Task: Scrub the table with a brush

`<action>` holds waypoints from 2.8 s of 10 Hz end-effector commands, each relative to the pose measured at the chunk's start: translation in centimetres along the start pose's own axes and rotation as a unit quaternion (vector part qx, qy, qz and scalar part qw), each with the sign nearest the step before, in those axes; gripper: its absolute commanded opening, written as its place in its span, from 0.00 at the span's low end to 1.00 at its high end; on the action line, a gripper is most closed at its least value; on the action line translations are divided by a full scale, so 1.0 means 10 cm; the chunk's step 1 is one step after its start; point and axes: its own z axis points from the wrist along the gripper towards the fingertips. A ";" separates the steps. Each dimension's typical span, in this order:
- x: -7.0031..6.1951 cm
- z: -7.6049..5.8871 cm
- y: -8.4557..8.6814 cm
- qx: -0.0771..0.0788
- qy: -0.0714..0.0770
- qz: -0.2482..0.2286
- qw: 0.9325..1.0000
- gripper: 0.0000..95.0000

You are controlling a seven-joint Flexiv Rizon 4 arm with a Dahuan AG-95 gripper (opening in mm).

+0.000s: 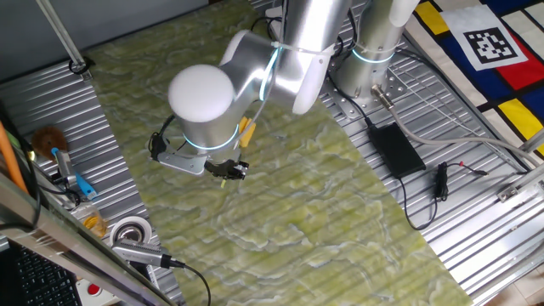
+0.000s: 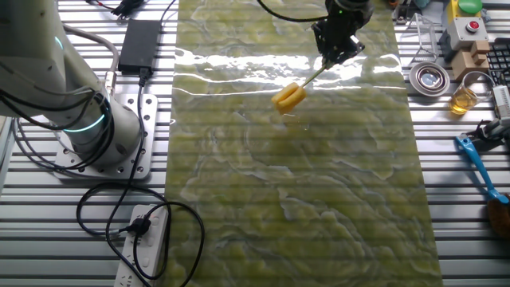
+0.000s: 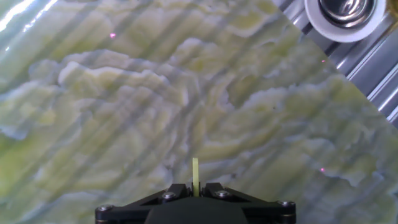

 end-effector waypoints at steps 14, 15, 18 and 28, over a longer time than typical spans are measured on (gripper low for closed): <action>-0.13 0.49 0.12 0.037 -0.054 0.023 0.998 0.00; -0.14 0.51 0.12 0.039 -0.057 0.024 0.997 0.00; -0.19 0.57 0.10 0.043 -0.062 0.024 0.997 0.00; -0.28 0.60 -0.06 0.046 -0.065 0.011 0.997 0.00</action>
